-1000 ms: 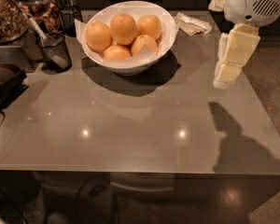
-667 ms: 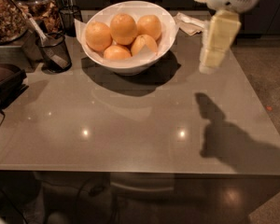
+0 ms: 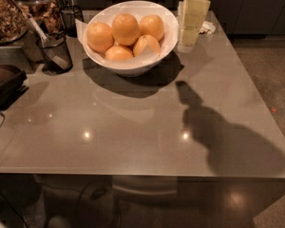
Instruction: Pick orange from white bowl
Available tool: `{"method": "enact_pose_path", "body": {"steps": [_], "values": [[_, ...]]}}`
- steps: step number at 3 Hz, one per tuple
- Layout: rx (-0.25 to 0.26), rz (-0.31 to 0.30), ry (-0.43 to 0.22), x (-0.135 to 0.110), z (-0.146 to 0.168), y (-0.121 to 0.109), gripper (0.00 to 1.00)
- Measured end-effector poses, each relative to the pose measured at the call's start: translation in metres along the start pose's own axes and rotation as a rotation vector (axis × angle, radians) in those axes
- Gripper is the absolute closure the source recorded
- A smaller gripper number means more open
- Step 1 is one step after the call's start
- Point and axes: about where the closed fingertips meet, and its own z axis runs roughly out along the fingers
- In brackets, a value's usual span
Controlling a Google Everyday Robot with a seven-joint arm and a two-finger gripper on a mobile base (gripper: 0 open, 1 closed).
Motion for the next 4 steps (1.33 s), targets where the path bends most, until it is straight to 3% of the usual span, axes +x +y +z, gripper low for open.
{"method": "enact_pose_path", "body": {"steps": [1,2,3,4], "values": [[0.033,-0.001,-0.019,-0.005,0.003,-0.009,0.0],[0.037,-0.052,-0.023,-0.015,0.017,-0.036,0.0],[0.046,-0.108,-0.039,-0.03,0.025,-0.067,0.0],[0.106,-0.156,-0.041,-0.051,0.043,-0.114,0.0]]}}
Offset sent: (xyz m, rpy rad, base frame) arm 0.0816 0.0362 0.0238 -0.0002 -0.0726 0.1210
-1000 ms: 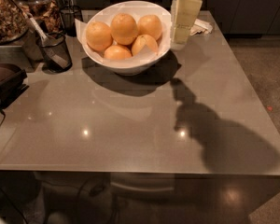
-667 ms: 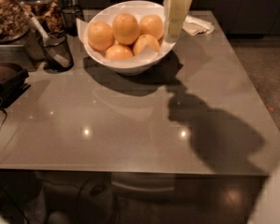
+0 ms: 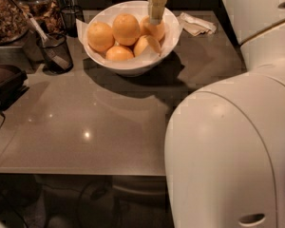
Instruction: Pick orange from white bowl
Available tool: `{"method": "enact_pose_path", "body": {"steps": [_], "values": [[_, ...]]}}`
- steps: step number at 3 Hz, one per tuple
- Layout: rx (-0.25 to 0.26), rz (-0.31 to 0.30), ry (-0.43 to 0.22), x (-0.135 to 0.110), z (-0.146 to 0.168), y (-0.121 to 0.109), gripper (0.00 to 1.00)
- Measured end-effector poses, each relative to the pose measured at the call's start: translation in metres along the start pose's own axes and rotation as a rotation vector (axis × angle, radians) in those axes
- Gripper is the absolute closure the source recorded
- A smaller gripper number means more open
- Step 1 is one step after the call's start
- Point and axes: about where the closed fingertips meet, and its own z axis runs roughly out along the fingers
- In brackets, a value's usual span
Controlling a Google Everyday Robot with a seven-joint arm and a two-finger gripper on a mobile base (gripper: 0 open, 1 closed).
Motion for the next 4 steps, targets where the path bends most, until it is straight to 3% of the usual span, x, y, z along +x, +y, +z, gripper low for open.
{"method": "enact_pose_path", "body": {"steps": [1,4], "values": [[0.014,-0.003,-0.005,-0.002,0.007,-0.006,0.0],[-0.048,0.02,-0.031,-0.008,0.037,-0.008,0.09]]}}
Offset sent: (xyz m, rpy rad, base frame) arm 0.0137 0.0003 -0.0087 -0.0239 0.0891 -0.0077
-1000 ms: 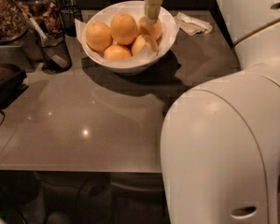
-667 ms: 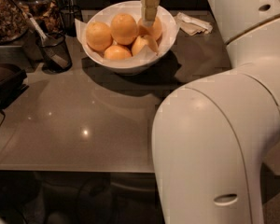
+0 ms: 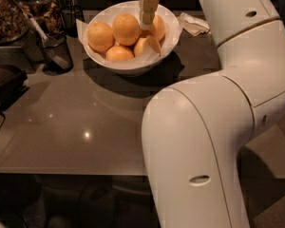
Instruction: Pick orange from white bowl
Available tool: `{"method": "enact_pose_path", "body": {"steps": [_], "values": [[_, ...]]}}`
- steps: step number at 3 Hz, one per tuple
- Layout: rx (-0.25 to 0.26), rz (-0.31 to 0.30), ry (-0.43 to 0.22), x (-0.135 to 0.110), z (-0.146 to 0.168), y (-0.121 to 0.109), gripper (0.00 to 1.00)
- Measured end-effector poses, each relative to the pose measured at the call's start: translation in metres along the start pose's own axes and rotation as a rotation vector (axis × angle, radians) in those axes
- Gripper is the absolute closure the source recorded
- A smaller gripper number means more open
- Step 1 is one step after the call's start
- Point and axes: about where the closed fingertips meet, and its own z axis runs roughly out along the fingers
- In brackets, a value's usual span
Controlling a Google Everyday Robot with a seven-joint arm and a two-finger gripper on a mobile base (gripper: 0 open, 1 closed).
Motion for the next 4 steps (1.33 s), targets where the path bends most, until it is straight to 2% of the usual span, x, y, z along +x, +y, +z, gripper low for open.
{"method": "enact_pose_path", "body": {"steps": [2,4], "values": [[-0.021,-0.02,-0.051,-0.01,0.027,-0.005,0.2],[-0.072,-0.009,-0.096,-0.015,0.057,0.0,0.27]]}}
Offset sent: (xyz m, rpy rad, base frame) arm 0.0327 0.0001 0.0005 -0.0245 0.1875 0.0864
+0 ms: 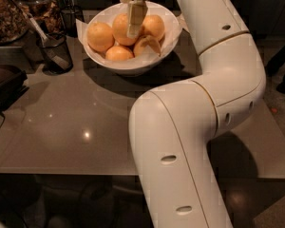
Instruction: Pick orange from white bowl
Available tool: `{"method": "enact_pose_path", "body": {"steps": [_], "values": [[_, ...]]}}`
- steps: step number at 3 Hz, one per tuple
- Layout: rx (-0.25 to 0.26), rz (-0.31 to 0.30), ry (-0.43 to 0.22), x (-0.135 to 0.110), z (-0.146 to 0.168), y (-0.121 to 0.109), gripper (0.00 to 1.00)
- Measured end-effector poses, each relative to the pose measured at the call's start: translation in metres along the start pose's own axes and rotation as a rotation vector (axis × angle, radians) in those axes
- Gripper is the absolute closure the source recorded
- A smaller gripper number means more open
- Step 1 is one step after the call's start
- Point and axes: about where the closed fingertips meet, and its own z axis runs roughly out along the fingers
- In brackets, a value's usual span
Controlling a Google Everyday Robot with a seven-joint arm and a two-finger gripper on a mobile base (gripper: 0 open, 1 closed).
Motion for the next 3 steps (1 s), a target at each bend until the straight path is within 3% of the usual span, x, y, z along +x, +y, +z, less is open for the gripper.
{"method": "enact_pose_path", "body": {"steps": [3], "values": [[-0.071,0.036,-0.051,-0.001,0.031,0.01,0.27]]}}
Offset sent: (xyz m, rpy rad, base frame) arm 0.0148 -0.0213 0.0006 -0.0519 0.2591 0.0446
